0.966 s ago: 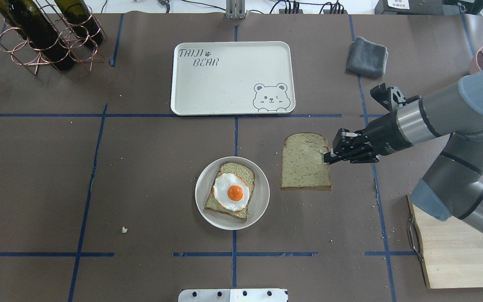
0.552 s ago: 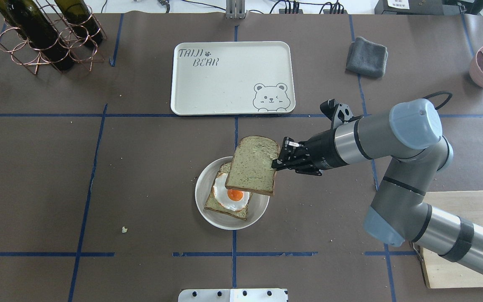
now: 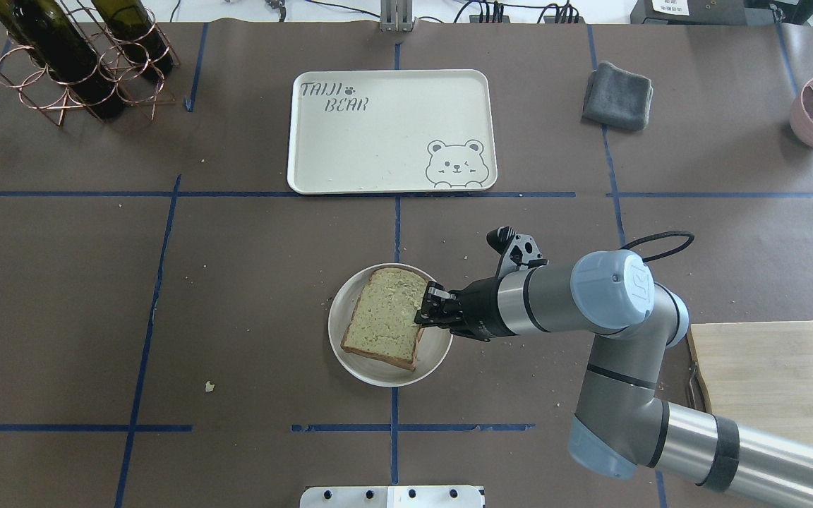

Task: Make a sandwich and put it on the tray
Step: 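Lower the bread slice onto the egg toast and open the right gripper, then raise the right gripper away from the plate while the left arm reaches toward the plate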

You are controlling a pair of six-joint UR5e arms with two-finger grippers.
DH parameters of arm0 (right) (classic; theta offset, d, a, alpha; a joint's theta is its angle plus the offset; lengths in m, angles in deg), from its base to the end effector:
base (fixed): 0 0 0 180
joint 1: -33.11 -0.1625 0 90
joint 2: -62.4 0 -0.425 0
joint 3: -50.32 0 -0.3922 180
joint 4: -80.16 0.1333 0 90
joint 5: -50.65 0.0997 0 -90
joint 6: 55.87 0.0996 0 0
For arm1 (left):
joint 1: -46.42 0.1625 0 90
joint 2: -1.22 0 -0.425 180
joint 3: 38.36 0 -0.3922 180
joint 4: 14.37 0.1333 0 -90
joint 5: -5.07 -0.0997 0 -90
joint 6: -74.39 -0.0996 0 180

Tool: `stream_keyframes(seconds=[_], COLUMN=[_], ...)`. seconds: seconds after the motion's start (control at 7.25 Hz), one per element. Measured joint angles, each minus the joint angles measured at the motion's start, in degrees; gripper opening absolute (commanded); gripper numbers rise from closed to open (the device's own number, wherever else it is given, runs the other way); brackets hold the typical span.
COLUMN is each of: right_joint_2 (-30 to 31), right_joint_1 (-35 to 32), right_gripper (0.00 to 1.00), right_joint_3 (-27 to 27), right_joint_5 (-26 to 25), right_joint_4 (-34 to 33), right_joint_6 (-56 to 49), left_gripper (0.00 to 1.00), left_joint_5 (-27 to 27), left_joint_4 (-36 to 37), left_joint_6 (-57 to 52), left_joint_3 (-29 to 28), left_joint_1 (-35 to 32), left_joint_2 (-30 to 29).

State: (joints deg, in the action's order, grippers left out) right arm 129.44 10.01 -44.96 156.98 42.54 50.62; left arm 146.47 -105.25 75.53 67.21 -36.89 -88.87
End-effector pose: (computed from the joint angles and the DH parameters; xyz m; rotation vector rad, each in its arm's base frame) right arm -0.5307 -0.3408 0.2855 -0.1561 -1.4154 0.3709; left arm 0.0022 -0.4947 0.5128 0.2079 0.9083 0.2192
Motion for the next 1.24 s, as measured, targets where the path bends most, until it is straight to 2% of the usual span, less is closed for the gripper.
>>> stream_keyframes(seconds=[0.14,0.28,0.41,0.55,0.69,0.83,0.97,1.1,1.24], right_joint_2=[-0.03,-0.04,-0.01,0.03,0.11,0.18,0.38,1.13,2.6], right_joint_1=[1.12,1.61,1.81,1.83,1.42,-0.15,-3.48,-8.3,-12.47], right_gripper=[0.0,0.71,1.0,1.0,1.0,1.0,1.0,1.0,1.0], right_joint_3=[0.3,0.37,0.37,0.33,0.19,-0.02,-0.2,-0.39,-0.52], right_joint_5=[-2.16,-3.1,-3.38,-3.44,-3.22,-1.43,3.24,9.73,14.46], right_joint_4=[0.0,0.03,0.06,0.08,0.09,0.05,-0.05,-0.15,-0.21], right_joint_6=[0.12,0.19,0.14,-0.07,-0.22,-0.36,-0.49,-1.0,-2.54], left_gripper=[1.0,1.0,1.0,1.0,1.0,1.0,1.0,0.9,0.71], left_joint_5=[-0.04,-0.04,-0.01,0.03,0.05,0.01,-0.13,-0.58,-2.12], left_joint_4=[0.0,-0.02,-0.06,-0.66,-4.69,-12.46,-21.39,-30.13,-35.16], left_joint_6=[0.0,0.02,0.23,1.79,7.36,17.0,28.61,42.29,55.01], left_joint_3=[0.07,0.19,0.33,0.38,0.39,0.37,0.48,0.68,0.72], left_joint_1=[0.0,0.0,0.12,1.04,4.36,9.64,15.75,22.88,29.82], left_joint_2=[-0.01,-0.05,-0.1,-0.2,-0.33,-0.39,-0.55,-1.85,-5.05])
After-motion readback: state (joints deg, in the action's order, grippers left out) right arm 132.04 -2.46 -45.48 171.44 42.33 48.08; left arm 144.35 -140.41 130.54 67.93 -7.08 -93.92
